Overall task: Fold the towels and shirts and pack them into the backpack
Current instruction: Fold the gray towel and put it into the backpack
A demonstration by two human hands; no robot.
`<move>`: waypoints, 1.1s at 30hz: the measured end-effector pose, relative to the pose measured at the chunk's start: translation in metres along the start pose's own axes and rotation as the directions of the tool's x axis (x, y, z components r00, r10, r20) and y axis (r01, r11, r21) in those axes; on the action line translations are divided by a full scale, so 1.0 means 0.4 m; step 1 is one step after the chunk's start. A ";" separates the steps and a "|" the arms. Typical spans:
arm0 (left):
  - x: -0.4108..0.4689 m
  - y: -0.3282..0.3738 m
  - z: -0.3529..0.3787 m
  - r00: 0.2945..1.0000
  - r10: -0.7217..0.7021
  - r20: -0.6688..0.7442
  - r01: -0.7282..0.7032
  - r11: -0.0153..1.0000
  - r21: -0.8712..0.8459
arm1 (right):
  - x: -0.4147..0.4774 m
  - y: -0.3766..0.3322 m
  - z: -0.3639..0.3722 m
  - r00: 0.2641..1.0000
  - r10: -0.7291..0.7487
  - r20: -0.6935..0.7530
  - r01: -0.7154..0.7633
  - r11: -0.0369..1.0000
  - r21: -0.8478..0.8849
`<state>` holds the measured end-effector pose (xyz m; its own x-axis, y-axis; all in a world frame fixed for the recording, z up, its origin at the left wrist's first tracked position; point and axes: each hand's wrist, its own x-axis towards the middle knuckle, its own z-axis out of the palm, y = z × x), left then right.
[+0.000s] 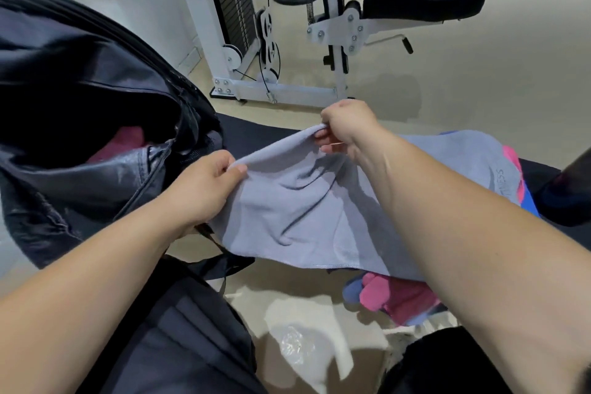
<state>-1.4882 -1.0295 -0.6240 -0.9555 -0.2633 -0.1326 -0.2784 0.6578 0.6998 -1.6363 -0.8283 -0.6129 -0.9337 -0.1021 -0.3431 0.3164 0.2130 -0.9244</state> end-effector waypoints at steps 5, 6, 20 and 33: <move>-0.014 -0.006 -0.031 0.999 0.049 -0.001 -0.048 0.985 0.164 | 0.070 -0.014 0.087 0.999 0.030 0.044 -0.034 0.995 0.092; -0.011 -0.007 -0.039 0.997 0.070 -0.016 -0.065 0.981 0.183 | 0.079 -0.018 0.106 0.997 0.031 0.066 -0.039 0.991 0.126; 0.034 -0.012 0.035 0.998 0.027 0.056 -0.008 0.949 -0.316 | 0.182 -0.008 0.146 0.979 -0.050 0.197 0.017 0.986 0.165; -0.011 0.271 0.283 0.925 0.216 0.312 -0.076 0.910 -0.407 | 0.108 -0.008 -0.262 0.995 -0.093 -0.042 0.096 0.992 0.084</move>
<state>-1.5251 -0.8771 -0.6271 -0.9746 0.1186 -0.1901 -0.1416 0.3315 0.9328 -1.6951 -0.7314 -0.6073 -0.9652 -0.0807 -0.2487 0.2383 0.1198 -0.9638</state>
